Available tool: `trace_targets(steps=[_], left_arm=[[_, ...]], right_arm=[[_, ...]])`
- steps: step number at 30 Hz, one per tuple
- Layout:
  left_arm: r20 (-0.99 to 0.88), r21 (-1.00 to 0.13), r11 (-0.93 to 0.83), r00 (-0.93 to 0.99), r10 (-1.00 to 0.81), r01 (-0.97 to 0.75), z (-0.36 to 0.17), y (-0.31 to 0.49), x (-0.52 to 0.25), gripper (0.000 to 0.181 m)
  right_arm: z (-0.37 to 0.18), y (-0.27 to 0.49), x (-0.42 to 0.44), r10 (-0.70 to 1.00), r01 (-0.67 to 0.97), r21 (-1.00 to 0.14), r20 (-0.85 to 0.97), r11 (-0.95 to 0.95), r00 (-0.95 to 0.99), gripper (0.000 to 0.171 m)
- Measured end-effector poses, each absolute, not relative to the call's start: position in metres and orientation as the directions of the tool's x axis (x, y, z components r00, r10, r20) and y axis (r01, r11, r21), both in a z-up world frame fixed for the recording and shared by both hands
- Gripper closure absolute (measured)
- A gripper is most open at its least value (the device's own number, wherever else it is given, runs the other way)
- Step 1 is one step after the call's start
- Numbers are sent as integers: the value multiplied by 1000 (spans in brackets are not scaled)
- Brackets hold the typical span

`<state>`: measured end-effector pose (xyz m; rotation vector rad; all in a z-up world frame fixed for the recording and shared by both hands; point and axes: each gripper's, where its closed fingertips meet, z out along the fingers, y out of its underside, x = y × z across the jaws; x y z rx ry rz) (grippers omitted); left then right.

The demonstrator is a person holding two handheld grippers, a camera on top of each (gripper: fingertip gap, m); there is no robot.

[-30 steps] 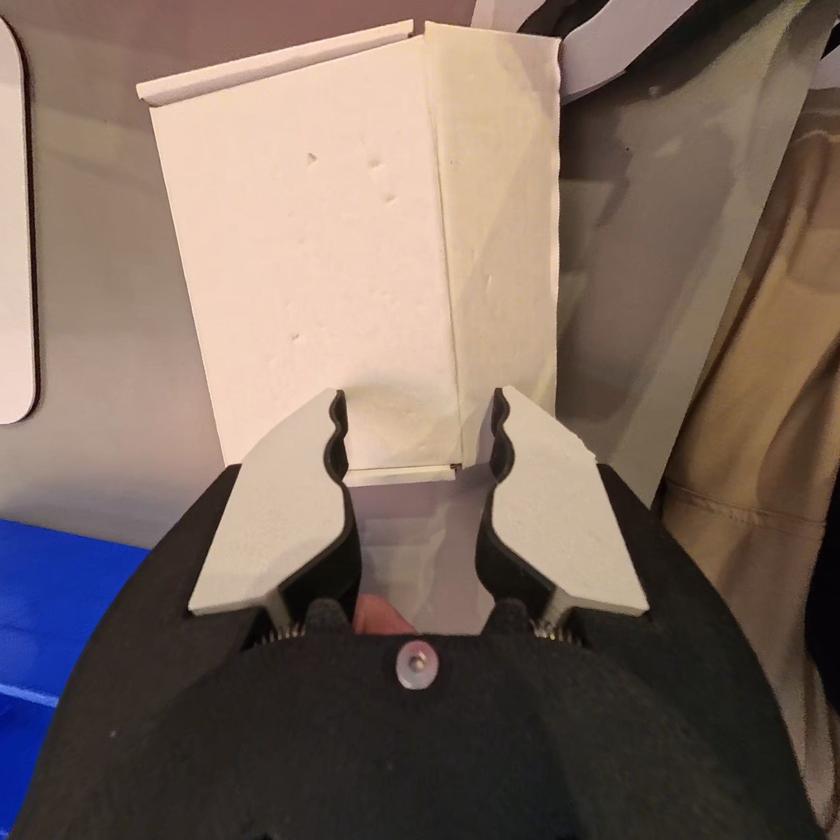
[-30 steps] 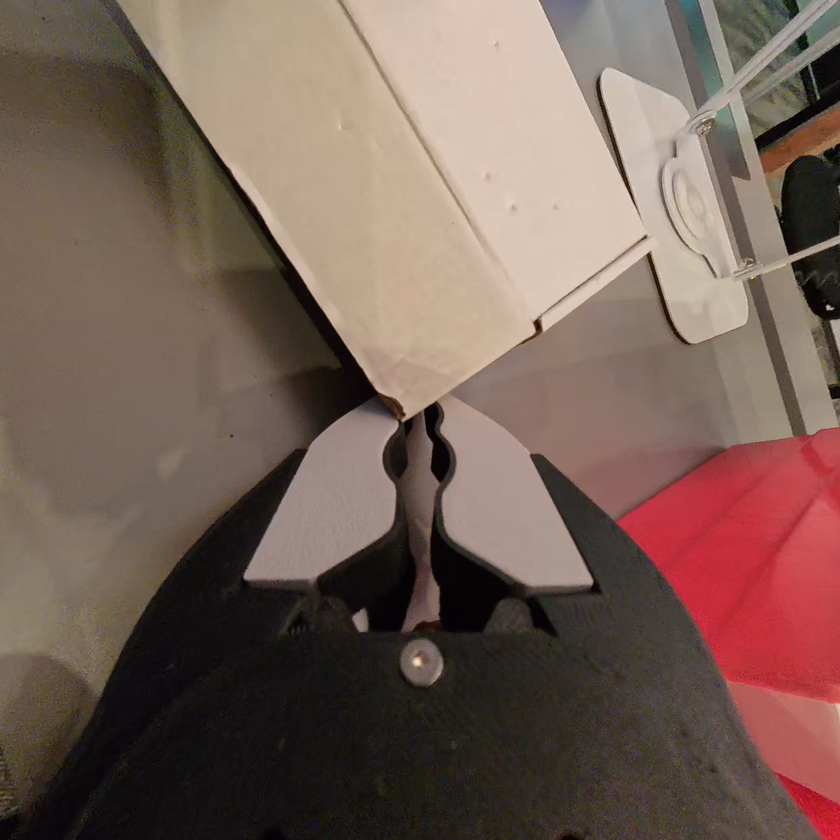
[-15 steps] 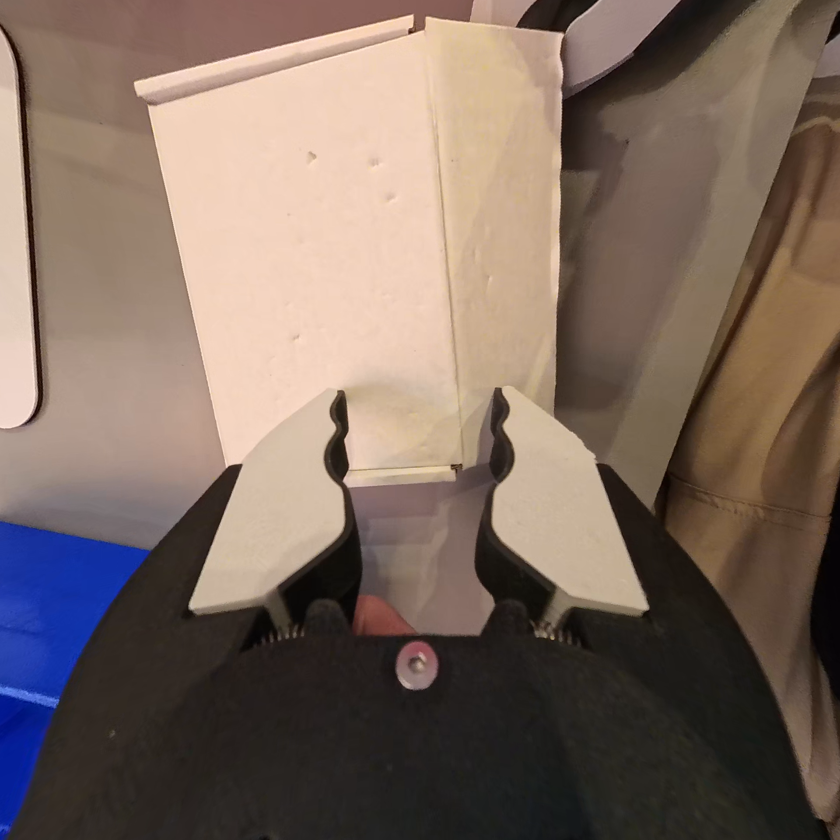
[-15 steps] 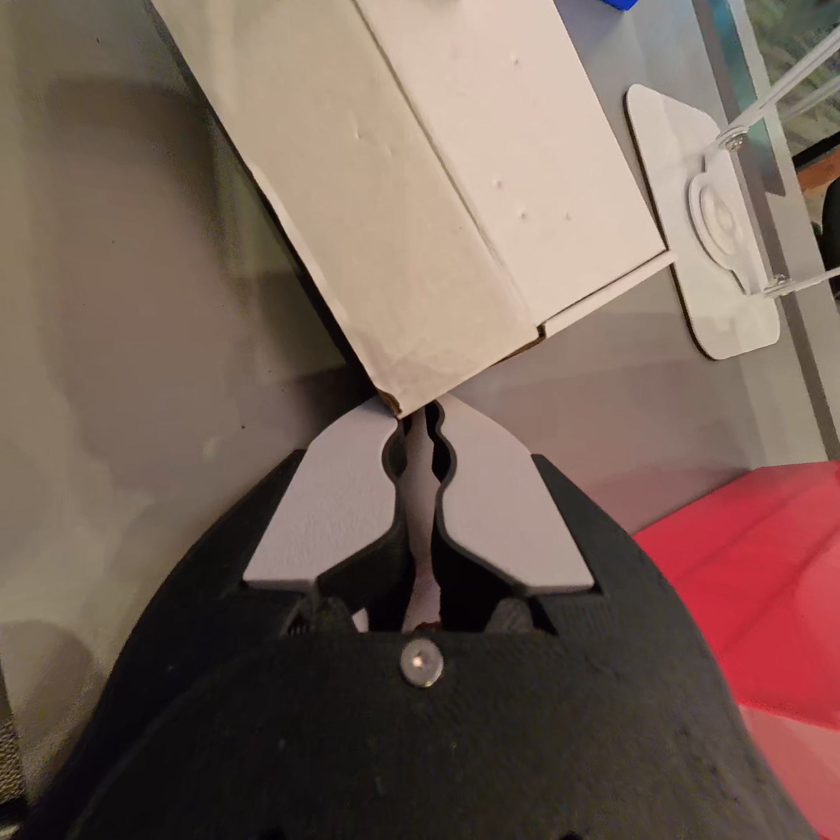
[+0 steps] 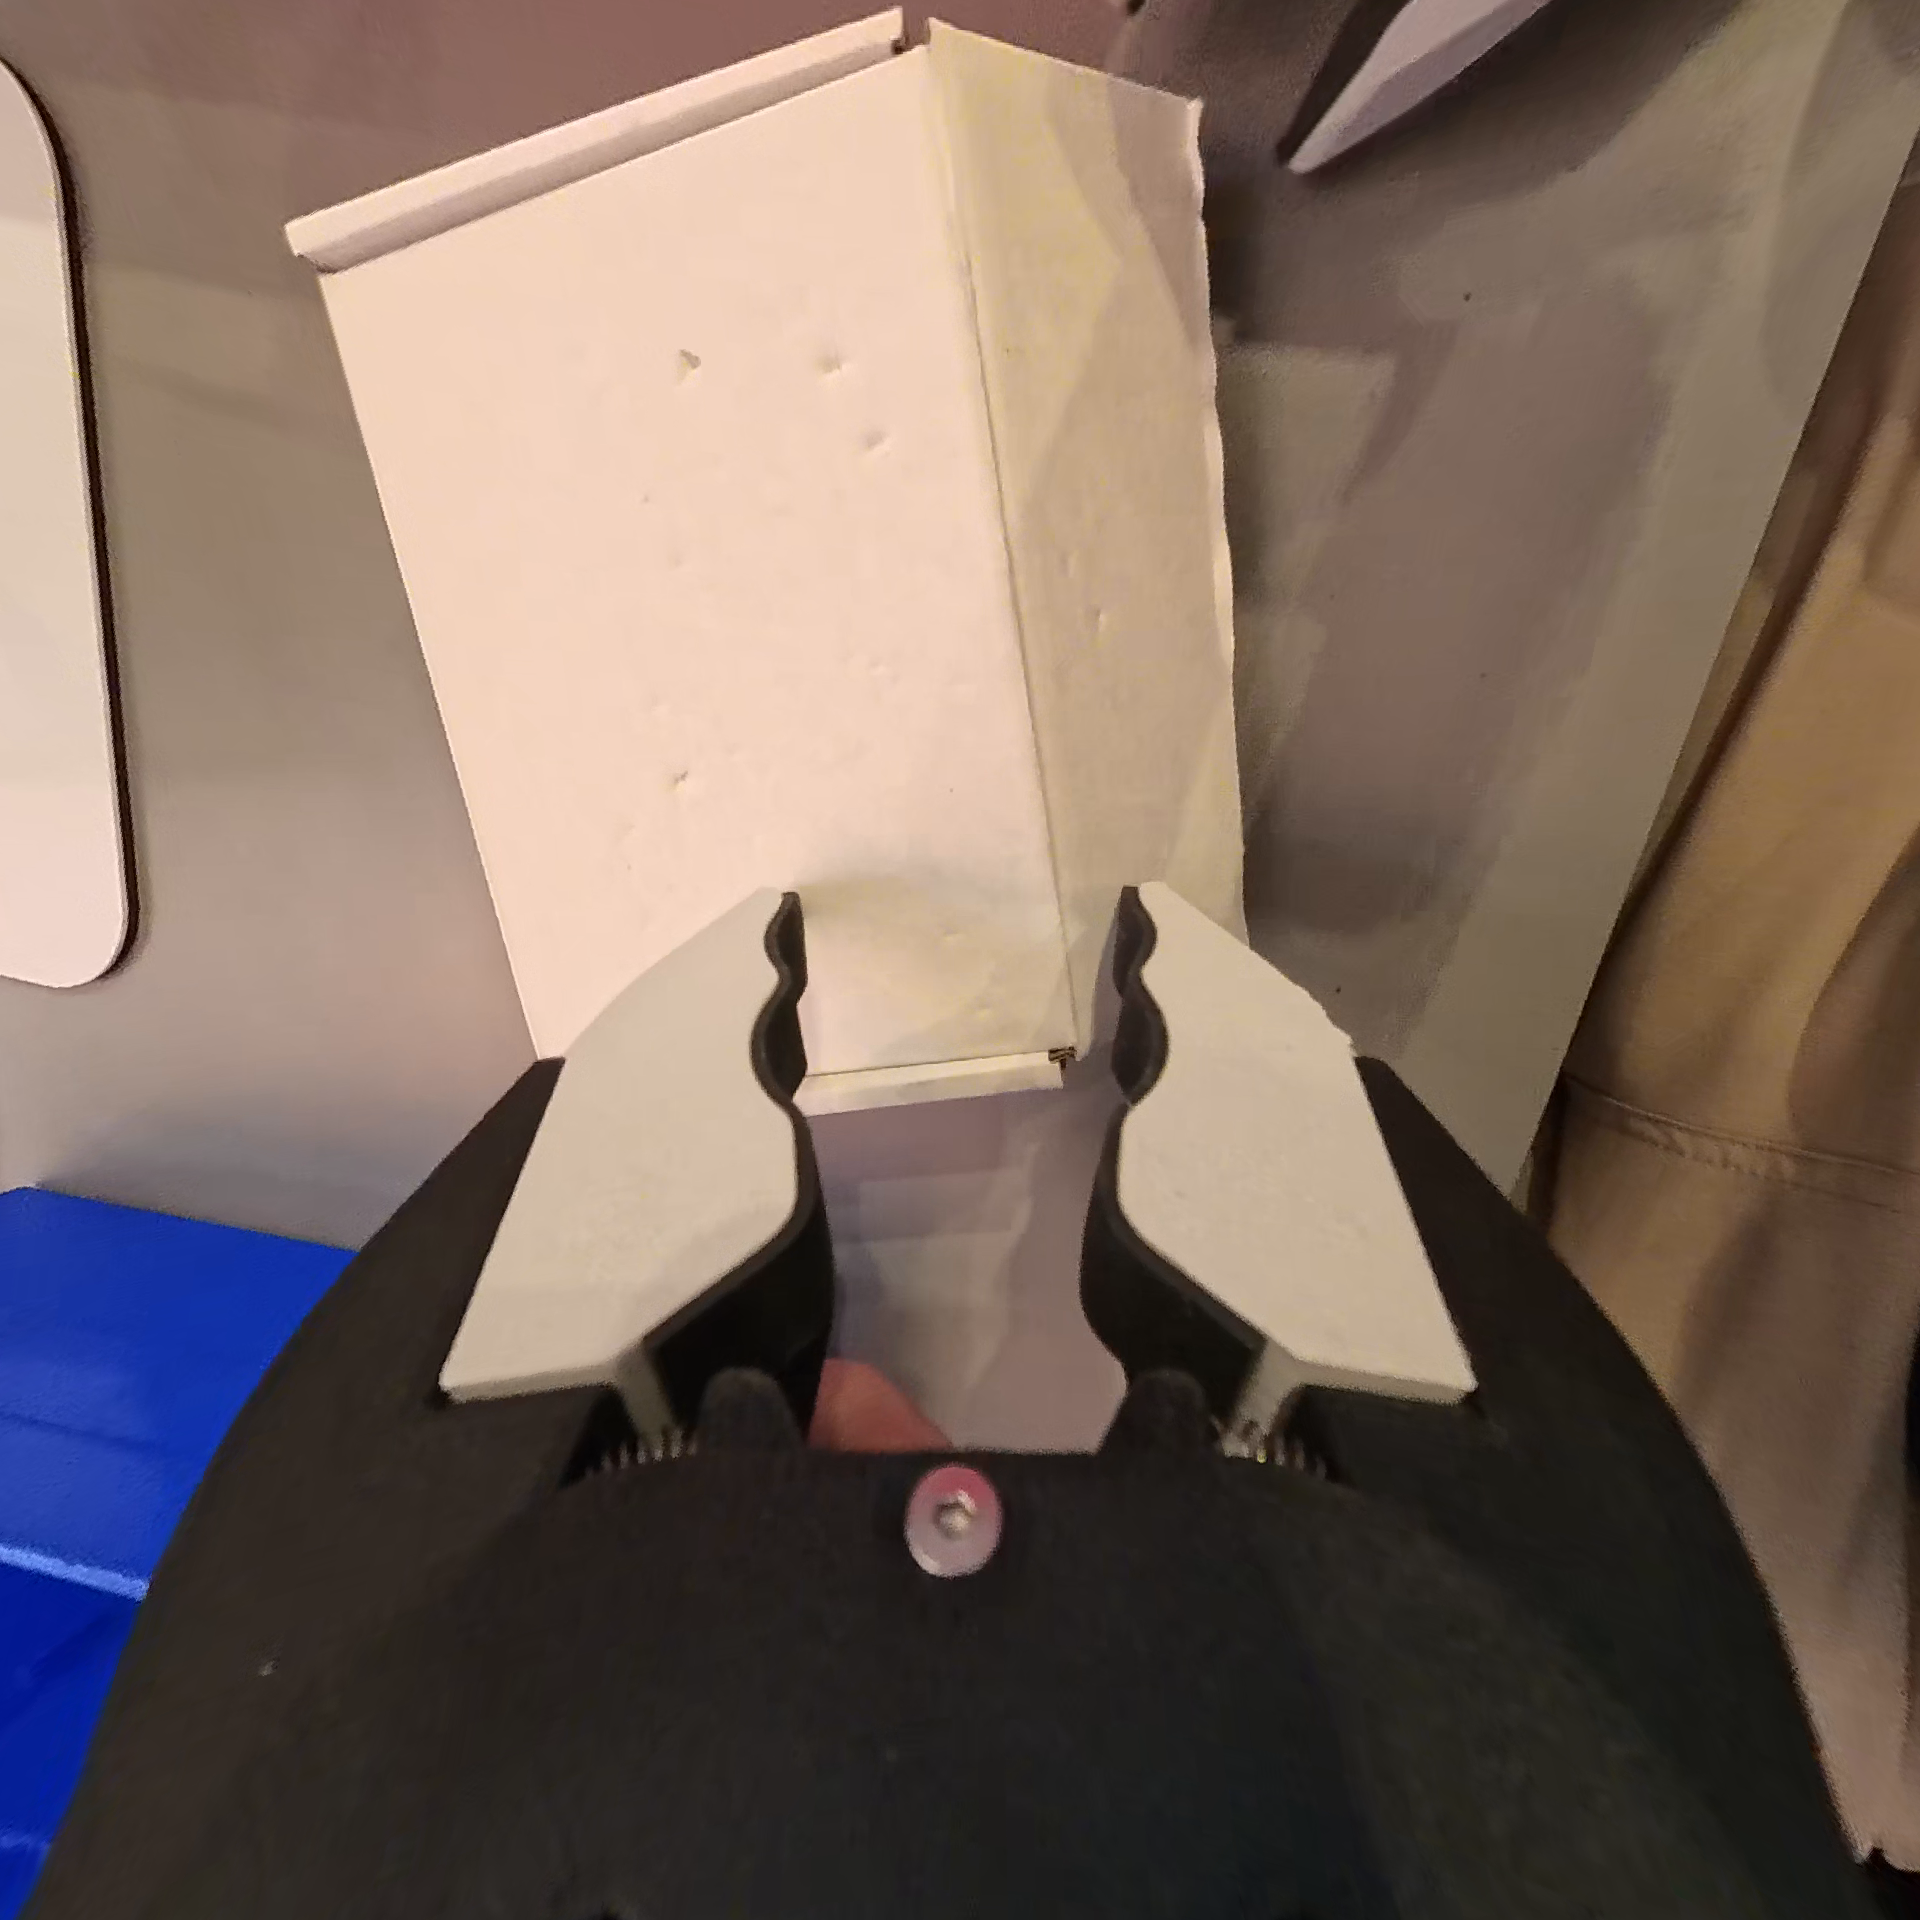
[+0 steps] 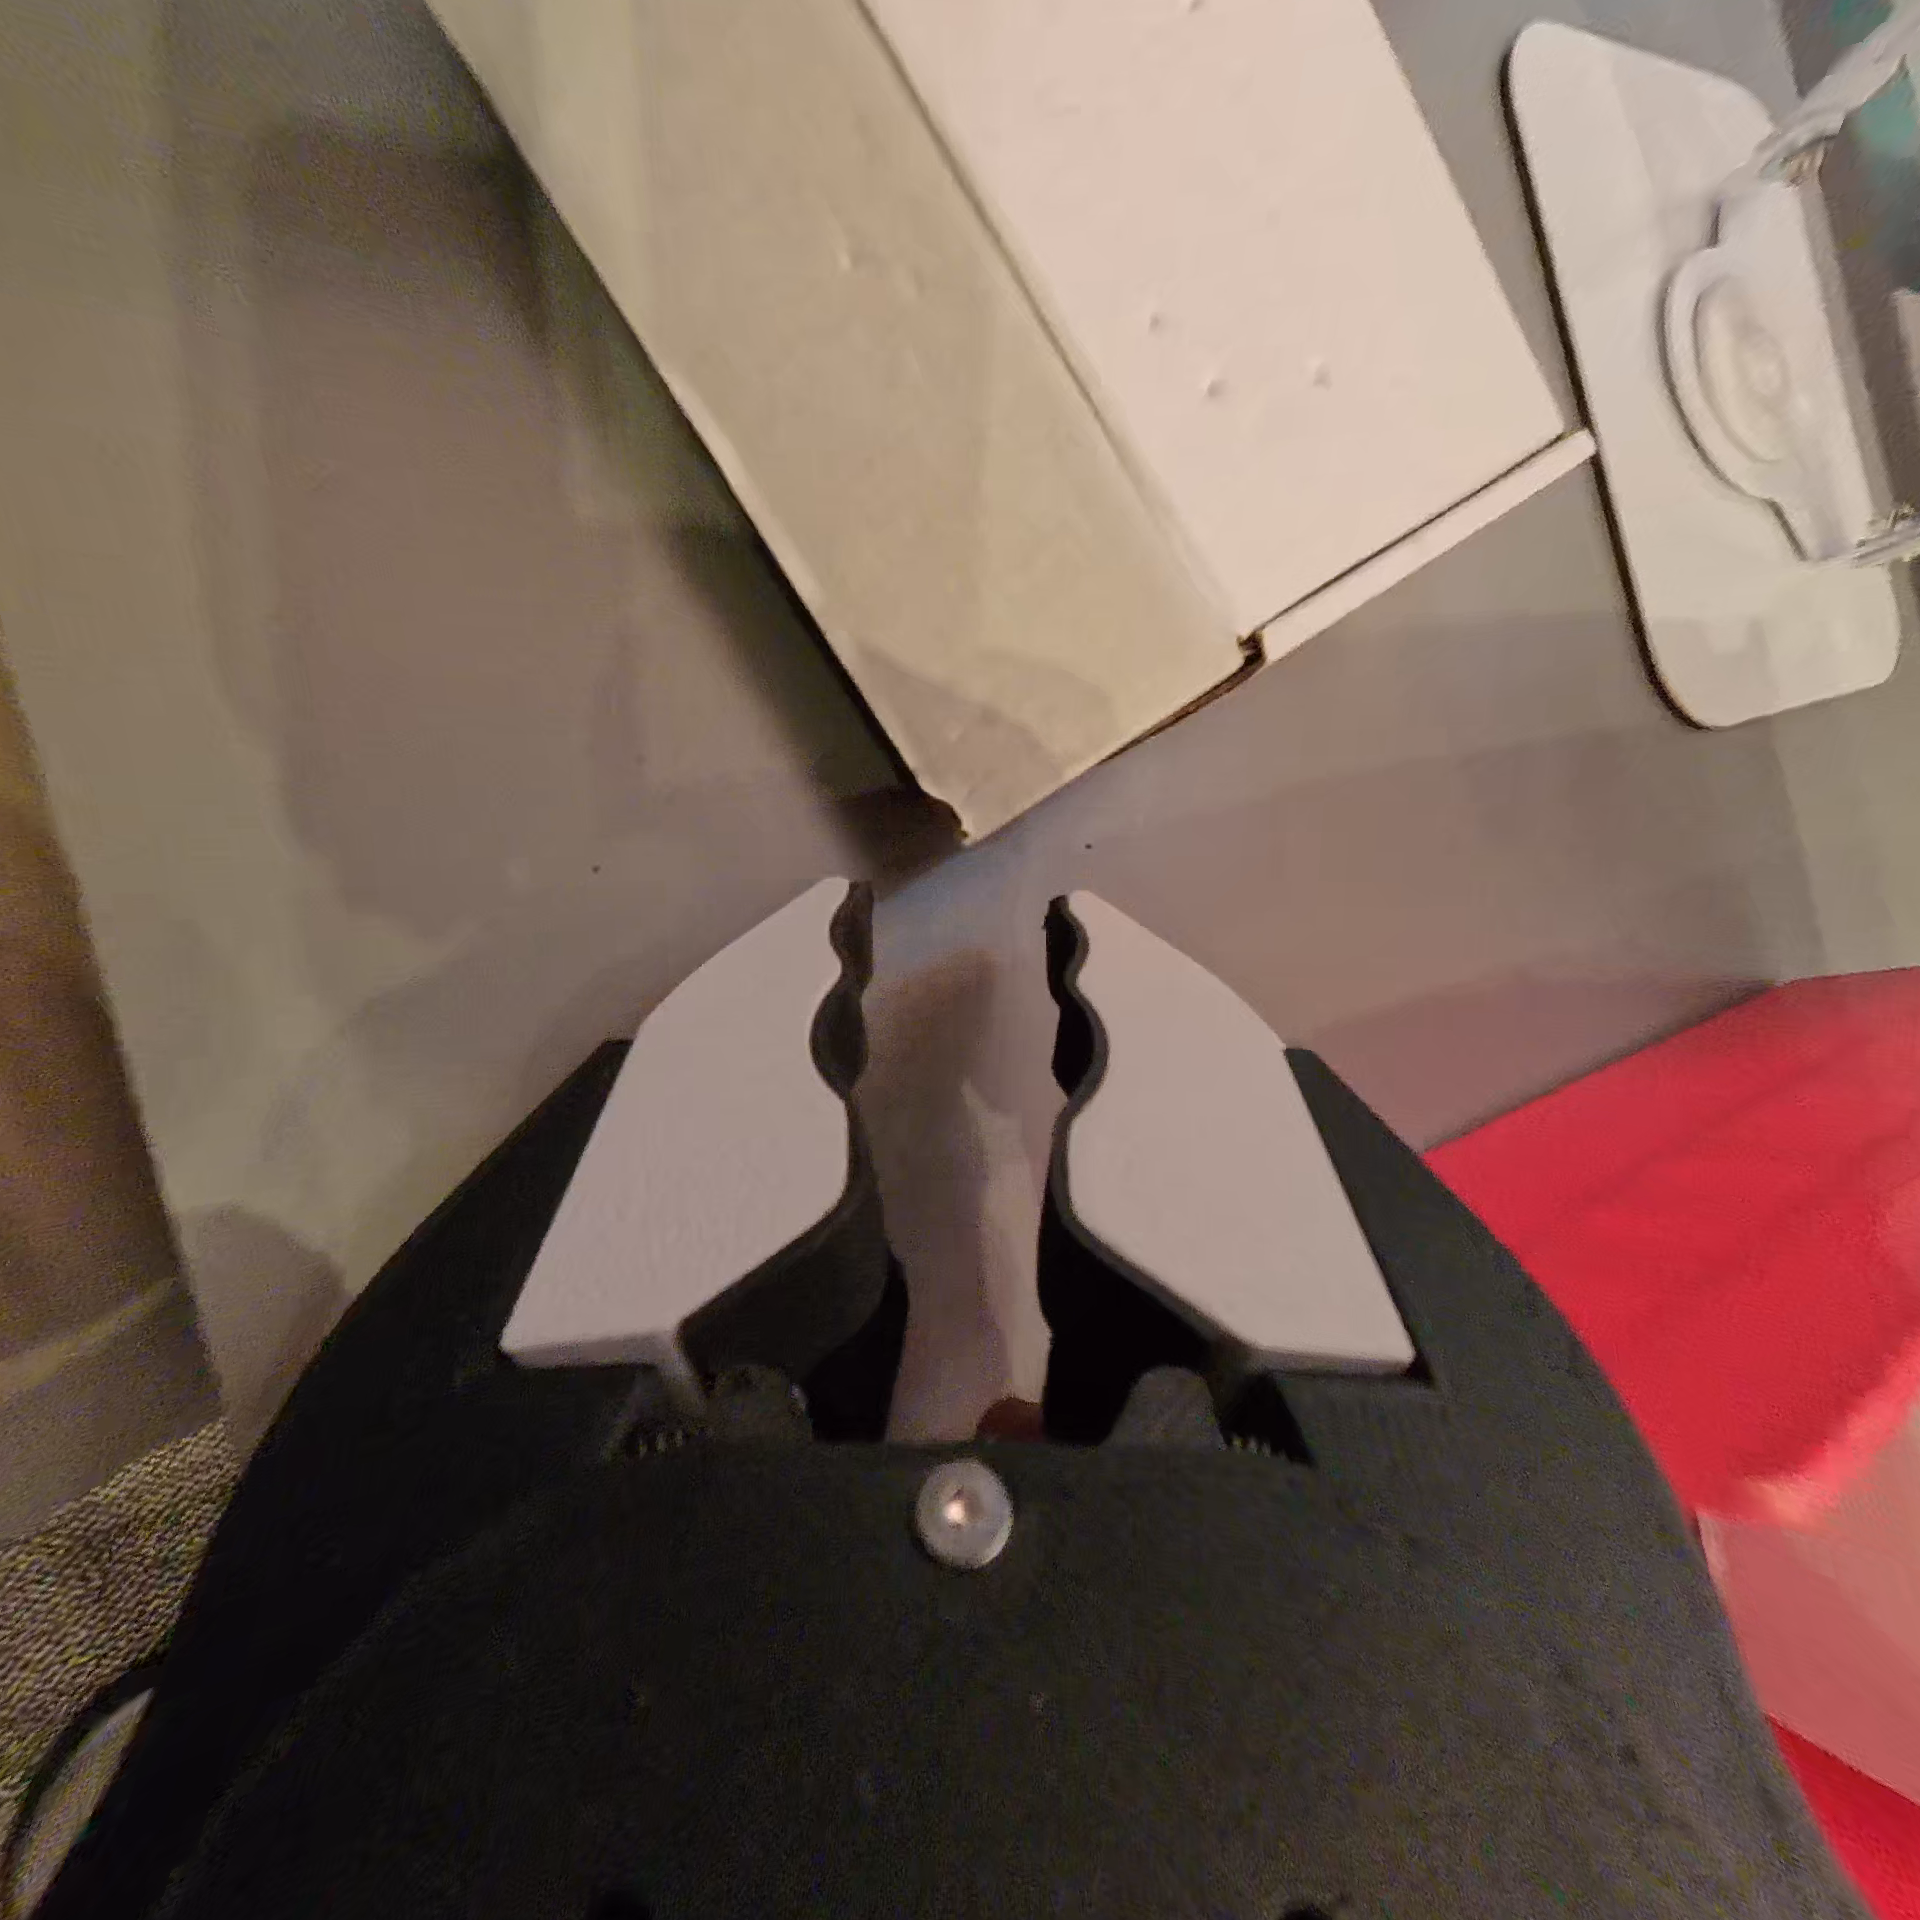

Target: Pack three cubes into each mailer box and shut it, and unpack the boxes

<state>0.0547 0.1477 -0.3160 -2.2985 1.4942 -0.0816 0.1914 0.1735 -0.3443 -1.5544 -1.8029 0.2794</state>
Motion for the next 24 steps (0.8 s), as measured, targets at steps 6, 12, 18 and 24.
trace_targets(steps=[6, 12, 18, 24], left_arm=[[-177, -356, -344, 424, -888, -869, -316, 148, 55, 124], [-202, -367, -330, 420, -885, -870, -316, 148, 55, 124], [-294, -335, -282, 384, -875, -899, -321, 144, 56, 112], [-330, -388, -244, 381, -864, -889, -325, 143, 57, 101]], right_arm=[[-324, 185, 184, 911, 719, -656, 405, 229, 79, 143], [-316, 188, 170, 877, 736, -608, 479, 296, 43, 146], [-308, 187, 153, 810, 765, -467, 574, 444, -120, 127], [-319, 193, 145, 804, 811, -347, 547, 472, -234, 122]])
